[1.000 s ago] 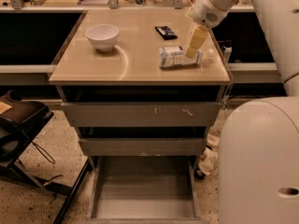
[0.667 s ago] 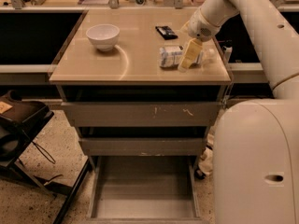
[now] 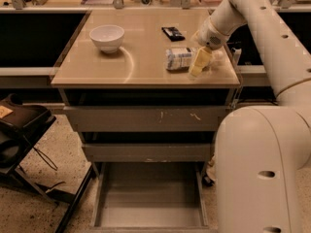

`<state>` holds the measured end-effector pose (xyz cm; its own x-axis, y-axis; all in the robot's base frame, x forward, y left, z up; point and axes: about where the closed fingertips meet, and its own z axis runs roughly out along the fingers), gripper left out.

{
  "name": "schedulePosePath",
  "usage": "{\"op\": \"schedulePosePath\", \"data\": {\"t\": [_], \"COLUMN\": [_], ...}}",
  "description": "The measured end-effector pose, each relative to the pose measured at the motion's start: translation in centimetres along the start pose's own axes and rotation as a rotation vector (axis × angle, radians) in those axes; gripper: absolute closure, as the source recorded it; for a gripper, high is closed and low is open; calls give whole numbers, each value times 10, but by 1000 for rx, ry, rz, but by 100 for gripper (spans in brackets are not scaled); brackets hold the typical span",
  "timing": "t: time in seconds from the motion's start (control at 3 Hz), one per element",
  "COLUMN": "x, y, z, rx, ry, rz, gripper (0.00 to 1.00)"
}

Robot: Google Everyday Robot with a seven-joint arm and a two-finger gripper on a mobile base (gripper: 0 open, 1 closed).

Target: Place blue plastic bottle into bottom drawer

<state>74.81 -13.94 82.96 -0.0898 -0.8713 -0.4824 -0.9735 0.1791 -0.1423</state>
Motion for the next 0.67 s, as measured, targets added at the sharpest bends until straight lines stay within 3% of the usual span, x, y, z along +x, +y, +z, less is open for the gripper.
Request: {"op": "schedulePosePath", "data": {"t": [0.33, 0.67], "x": [-1, -1], "y": [-1, -1], "z": [3, 3], "rx": [1, 1], "ry": [-2, -2], "rz": [0, 0], "gripper": [0, 18]}}
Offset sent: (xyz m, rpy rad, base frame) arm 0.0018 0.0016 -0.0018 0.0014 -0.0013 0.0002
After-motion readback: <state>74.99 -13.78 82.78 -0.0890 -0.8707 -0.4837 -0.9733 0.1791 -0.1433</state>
